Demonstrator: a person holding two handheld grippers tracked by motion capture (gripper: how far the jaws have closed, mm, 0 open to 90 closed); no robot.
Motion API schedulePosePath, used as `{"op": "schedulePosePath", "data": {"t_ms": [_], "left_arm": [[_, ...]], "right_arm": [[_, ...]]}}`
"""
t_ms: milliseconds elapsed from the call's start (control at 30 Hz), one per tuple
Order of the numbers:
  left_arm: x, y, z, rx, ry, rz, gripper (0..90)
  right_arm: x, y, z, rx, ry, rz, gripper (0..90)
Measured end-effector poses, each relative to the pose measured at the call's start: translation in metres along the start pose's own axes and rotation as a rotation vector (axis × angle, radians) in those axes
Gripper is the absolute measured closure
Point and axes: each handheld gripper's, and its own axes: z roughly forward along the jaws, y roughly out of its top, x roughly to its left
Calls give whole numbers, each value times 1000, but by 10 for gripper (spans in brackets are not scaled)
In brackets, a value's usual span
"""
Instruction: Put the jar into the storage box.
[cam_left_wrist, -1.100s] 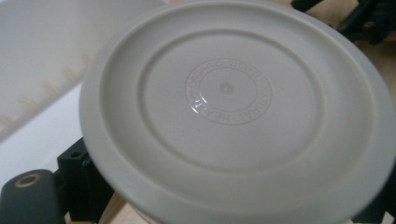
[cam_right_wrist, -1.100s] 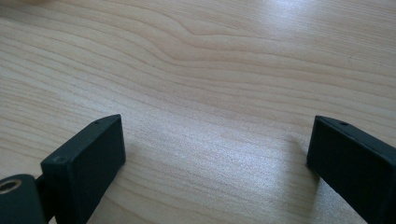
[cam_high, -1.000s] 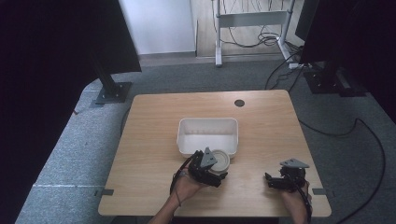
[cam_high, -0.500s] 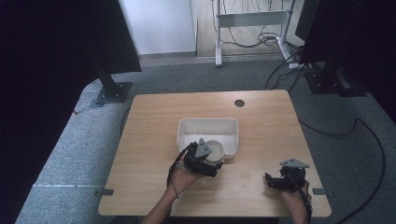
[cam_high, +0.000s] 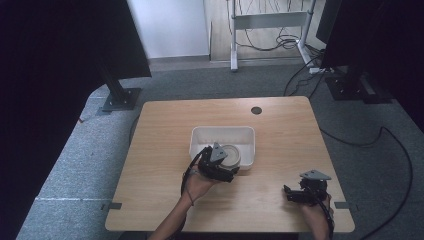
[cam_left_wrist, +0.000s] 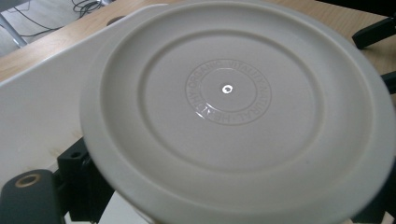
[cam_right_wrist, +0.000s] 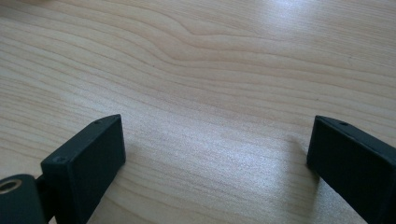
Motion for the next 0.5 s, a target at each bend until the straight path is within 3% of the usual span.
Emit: {"op": "schedulePosePath", "data": {"t_ms": [500], "left_arm": [[16,6,14,-1,29,-30,101]], "right_arm": [[0,0,0,0,1,0,39]]}}
